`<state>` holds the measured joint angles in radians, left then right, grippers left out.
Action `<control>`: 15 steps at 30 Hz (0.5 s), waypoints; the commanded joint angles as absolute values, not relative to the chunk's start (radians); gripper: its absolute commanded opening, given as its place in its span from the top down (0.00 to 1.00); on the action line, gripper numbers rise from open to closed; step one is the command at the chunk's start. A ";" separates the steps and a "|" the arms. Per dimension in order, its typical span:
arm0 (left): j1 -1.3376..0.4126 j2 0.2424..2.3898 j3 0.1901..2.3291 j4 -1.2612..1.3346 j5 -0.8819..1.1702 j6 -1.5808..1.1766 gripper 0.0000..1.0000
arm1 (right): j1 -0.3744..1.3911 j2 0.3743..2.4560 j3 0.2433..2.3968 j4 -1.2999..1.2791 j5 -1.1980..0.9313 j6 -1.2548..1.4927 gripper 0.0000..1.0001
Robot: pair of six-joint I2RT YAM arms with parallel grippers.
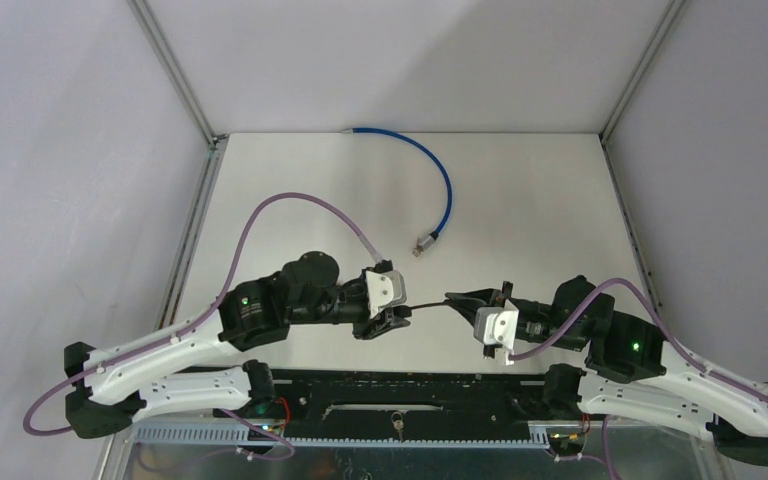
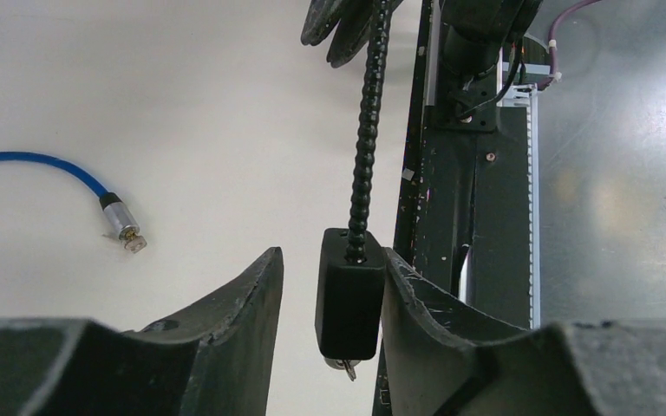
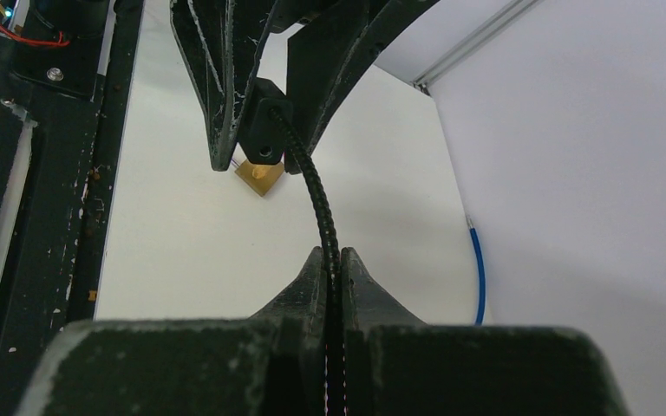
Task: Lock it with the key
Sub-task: Lock the lock.
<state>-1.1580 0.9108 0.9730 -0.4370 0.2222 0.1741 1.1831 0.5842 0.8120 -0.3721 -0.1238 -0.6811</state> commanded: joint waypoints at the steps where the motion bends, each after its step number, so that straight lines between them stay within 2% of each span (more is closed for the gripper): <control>1: -1.155 0.911 1.014 -0.421 0.242 0.167 0.55 | 1.190 0.577 0.845 -0.311 -0.122 -0.670 1.00; 4: -1.155 0.913 1.014 -0.418 0.242 0.167 0.67 | 1.190 0.579 0.845 -0.313 -0.123 -0.669 1.00; 8: -1.155 0.919 1.014 -0.414 0.232 0.159 0.96 | 1.190 0.583 0.845 -0.315 -0.115 -0.667 1.00; 10: -1.155 0.921 1.009 -0.410 0.209 0.151 1.00 | 1.190 0.581 0.845 -0.313 -0.105 -0.664 1.00; 15: -1.149 0.916 1.004 -0.406 0.128 0.133 1.00 | 1.190 0.569 0.845 -0.332 -0.080 -0.656 0.68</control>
<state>-1.1580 0.9211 0.9730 -0.4370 0.1967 0.1574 1.1831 0.5838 0.8120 -0.3695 -0.1051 -0.6724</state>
